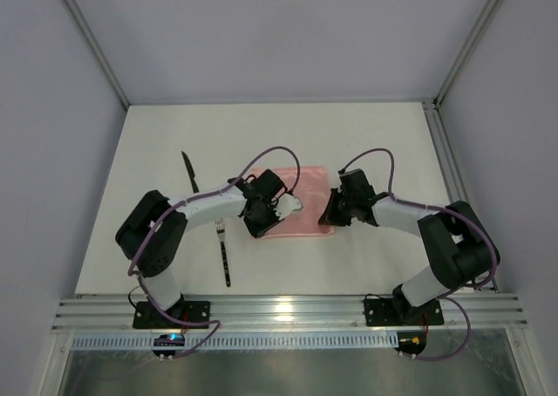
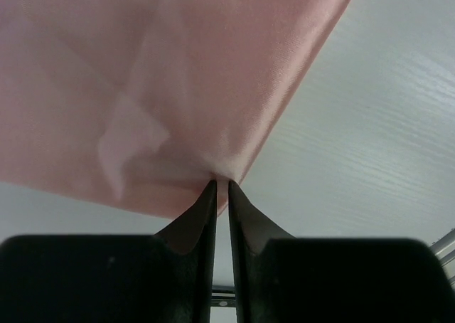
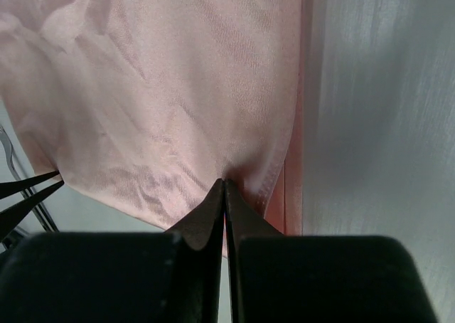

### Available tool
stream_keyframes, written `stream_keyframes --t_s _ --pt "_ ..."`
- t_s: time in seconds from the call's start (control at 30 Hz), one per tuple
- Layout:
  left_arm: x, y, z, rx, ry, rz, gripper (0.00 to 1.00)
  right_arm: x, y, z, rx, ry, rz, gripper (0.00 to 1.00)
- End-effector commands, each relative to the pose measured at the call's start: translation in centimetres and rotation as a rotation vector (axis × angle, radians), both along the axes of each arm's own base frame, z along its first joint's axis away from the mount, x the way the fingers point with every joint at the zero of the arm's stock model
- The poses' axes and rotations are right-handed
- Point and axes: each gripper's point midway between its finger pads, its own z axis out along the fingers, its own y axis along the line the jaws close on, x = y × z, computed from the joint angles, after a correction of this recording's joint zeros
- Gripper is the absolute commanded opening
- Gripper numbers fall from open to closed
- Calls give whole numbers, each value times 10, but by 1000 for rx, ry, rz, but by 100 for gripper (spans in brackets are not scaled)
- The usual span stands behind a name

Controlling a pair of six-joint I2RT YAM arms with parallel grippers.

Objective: Fold the napkin into a case and place the utensils inside
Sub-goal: Smooth out the square-folded napkin at the center of the board, then pick up the top corner of the square-folded napkin from the center of the board.

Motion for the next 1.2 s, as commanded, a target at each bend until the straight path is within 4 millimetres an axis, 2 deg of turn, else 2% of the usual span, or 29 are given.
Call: stream_keyframes --t_s 0.0,0.13,0.33,0.43,0.5,0.57,0.6,0.63,0.67,0.7,0.73,0.77,0.8,0.83,0.87,0.9,0.93,0.97,1.0,1.07,1.17 --pt "-7 18 -9 62 4 -30 12 3 -14 -17 -78 13 -22 4" --pt "-14 30 -7 69 22 -32 13 0 -23 -21 -100 31 -32 4" --pt "4 39 12 42 -31 6 15 -1 -22 -20 -96 33 -22 4" --pt "8 36 25 -3 -21 26 17 6 -14 -7 -62 2 10 4" --pt "14 26 46 -59 -48 22 19 9 -3 8 -18 -25 76 4" --pt "17 23 63 -91 -60 30 21 23 8 39 11 -79 115 4" --pt "29 21 82 -129 -97 54 23 28 12 53 23 -104 135 5" --pt "34 24 89 -141 -100 79 25 41 16 82 24 -173 156 6" --pt "45 32 97 -162 -101 140 30 48 16 97 15 -211 162 10" --pt "57 35 105 -178 -116 179 33 64 11 122 -34 -277 157 14" --pt "65 42 106 -184 -115 217 35 72 7 132 -65 -304 149 24" --pt "74 49 107 -185 -119 267 37 82 2 140 -100 -330 141 27" --pt "88 64 104 -178 -123 328 38 98 -6 157 -157 -374 132 29" --pt "99 75 103 -181 -127 385 39 113 -12 158 -194 -365 122 29" --pt "100 75 101 -179 -125 386 40 116 -15 144 -230 -344 132 29" --pt "107 83 99 -170 -128 415 41 128 -20 150 -263 -344 125 29" --pt "111 85 95 -162 -127 424 41 138 -29 145 -327 -347 130 29" --pt "115 88 94 -157 -140 432 43 146 -31 126 -366 -306 139 29" --pt "120 92 92 -137 -156 442 43 155 -30 130 -373 -317 142 29" --pt "129 95 87 -120 -165 449 43 167 -33 110 -423 -299 168 29" --pt "139 93 79 -125 -144 460 43 183 -34 103 -452 -311 180 29"
